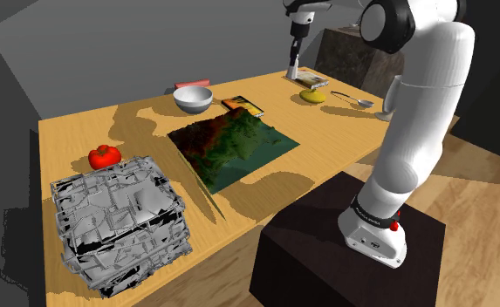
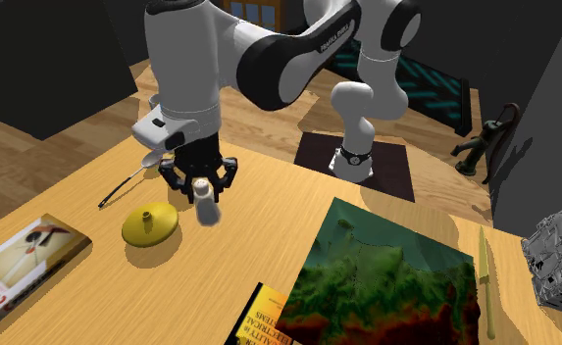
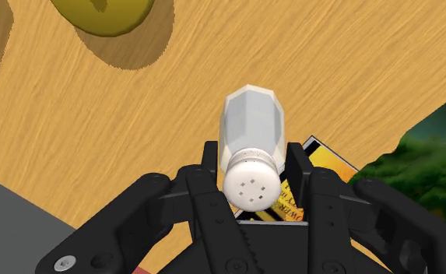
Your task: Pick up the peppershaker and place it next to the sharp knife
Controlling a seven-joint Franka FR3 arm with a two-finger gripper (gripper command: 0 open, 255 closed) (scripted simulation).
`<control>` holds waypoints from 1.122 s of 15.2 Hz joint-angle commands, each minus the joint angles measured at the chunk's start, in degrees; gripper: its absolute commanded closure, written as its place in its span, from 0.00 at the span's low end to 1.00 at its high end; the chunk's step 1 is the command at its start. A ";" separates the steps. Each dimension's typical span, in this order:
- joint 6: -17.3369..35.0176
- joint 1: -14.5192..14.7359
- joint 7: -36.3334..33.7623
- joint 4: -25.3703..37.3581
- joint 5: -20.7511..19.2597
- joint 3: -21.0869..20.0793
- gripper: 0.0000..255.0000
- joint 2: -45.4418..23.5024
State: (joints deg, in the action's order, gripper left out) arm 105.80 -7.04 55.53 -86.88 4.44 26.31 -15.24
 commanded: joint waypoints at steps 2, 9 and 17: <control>2.18 3.65 -4.38 -7.93 -3.28 -0.71 1.00 6.26; 4.22 9.20 -15.20 -21.32 -9.32 -4.64 1.00 18.13; 4.05 13.35 -27.32 -31.83 -12.57 -11.32 1.00 28.17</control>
State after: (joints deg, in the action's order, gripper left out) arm 109.83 5.74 30.05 -117.41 -7.87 16.02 11.80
